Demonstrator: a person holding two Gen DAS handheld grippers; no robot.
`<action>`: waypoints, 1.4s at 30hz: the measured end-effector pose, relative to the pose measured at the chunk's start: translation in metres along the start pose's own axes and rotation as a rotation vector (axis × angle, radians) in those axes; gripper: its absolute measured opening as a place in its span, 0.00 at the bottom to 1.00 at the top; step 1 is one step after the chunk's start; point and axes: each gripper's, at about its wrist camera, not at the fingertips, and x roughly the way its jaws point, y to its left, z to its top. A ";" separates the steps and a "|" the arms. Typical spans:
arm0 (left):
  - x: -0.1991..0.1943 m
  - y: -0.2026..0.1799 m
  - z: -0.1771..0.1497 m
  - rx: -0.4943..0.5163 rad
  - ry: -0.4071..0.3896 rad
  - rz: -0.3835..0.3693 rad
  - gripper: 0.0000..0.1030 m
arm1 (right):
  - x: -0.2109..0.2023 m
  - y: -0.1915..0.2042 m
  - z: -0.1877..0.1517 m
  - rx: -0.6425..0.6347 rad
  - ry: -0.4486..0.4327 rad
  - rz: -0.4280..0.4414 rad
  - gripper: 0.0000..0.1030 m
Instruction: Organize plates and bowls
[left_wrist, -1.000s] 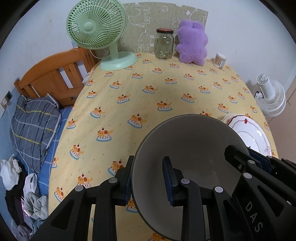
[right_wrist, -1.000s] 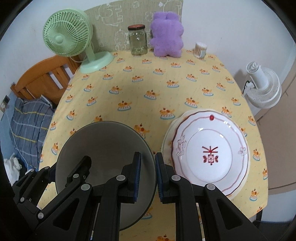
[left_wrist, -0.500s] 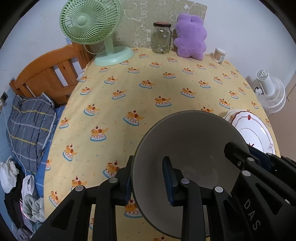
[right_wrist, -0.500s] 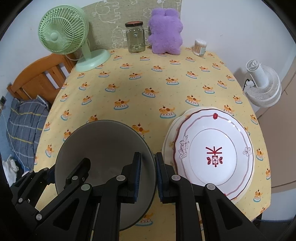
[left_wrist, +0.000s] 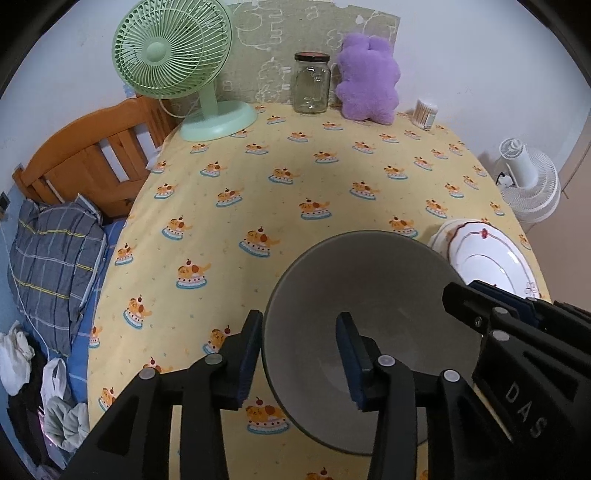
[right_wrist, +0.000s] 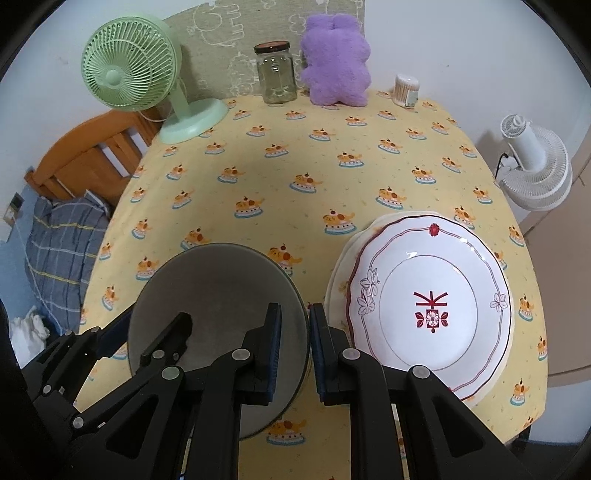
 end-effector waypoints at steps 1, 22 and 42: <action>-0.002 0.000 0.000 -0.006 -0.001 -0.008 0.48 | -0.002 -0.001 0.001 -0.003 0.001 0.005 0.18; 0.006 -0.010 0.001 -0.082 0.027 0.075 0.69 | 0.024 -0.047 0.014 -0.009 0.106 0.202 0.55; 0.035 0.012 -0.005 -0.041 0.091 -0.055 0.67 | 0.056 -0.023 -0.004 0.087 0.196 0.233 0.42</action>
